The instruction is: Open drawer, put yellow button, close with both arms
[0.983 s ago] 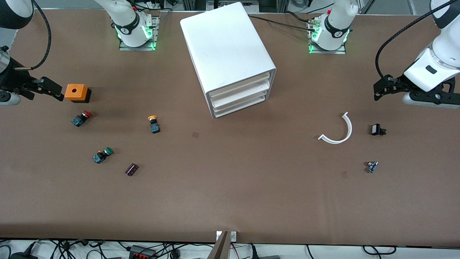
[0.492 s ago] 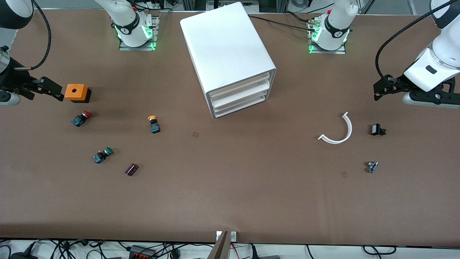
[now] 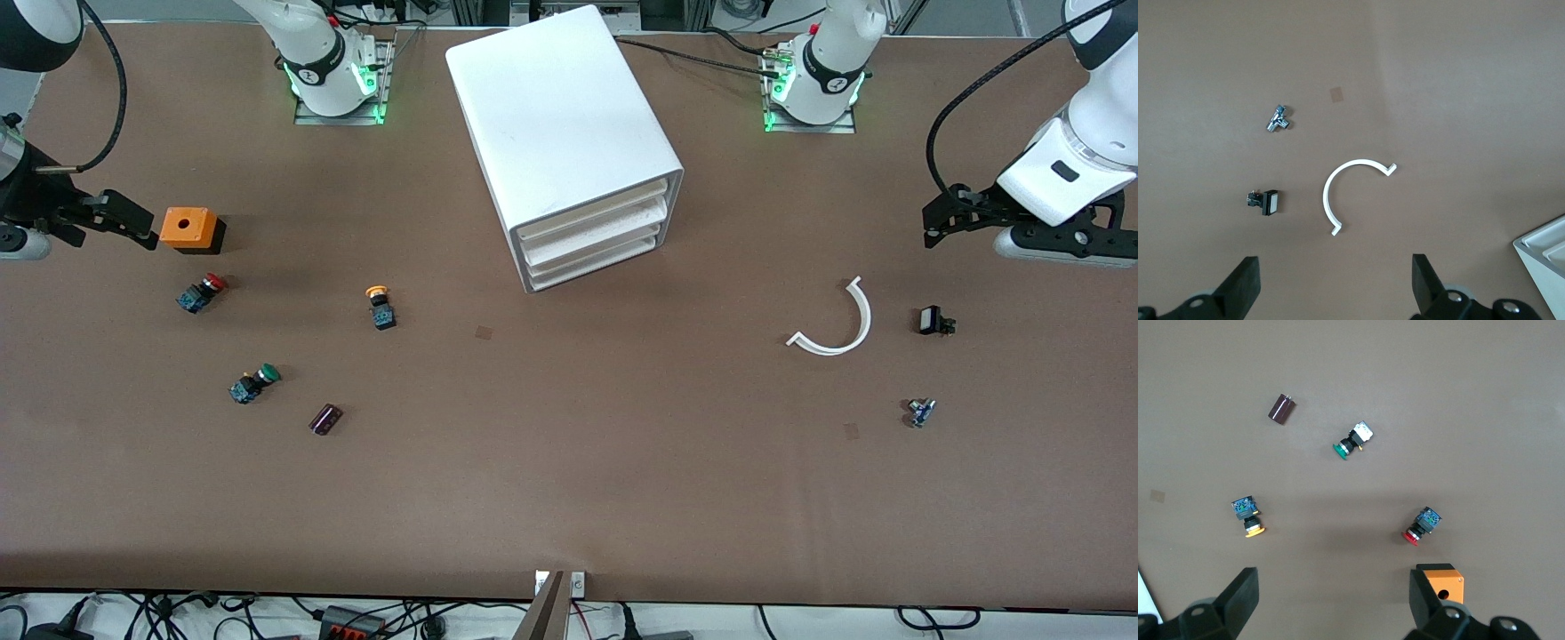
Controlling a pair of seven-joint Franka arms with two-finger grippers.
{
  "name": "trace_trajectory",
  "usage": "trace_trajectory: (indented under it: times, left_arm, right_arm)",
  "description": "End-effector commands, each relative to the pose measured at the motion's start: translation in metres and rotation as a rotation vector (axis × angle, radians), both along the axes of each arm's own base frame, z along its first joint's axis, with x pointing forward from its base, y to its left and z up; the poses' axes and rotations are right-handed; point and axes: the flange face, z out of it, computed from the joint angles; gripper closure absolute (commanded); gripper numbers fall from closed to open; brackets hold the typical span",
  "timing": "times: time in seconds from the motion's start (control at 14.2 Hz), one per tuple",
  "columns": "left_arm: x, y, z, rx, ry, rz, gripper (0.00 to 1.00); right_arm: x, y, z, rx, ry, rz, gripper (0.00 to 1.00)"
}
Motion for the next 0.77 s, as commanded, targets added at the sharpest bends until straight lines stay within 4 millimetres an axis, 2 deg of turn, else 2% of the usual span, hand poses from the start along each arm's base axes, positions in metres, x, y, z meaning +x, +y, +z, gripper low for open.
trace_trajectory:
  times: [0.0, 0.28, 0.49, 0.7]
  left_arm:
    - [0.015, -0.007, 0.007, -0.026, 0.058, -0.022, 0.00]
    - [0.006, -0.027, -0.005, -0.273, 0.206, -0.008, 0.00]
    - [-0.005, -0.050, -0.033, -0.390, 0.410, -0.040, 0.00]
    - [-0.005, -0.065, -0.070, -0.476, 0.564, -0.057, 0.00]
  right_arm:
    - [-0.006, 0.002, 0.004, 0.003, -0.005, 0.010, 0.00]
    - [-0.006, 0.002, 0.004, 0.003, -0.005, 0.011, 0.00]
    - [-0.006, 0.003, 0.004, 0.003, -0.005, 0.011, 0.00]
    - [-0.006, 0.003, 0.004, 0.001, -0.007, 0.012, 0.00]
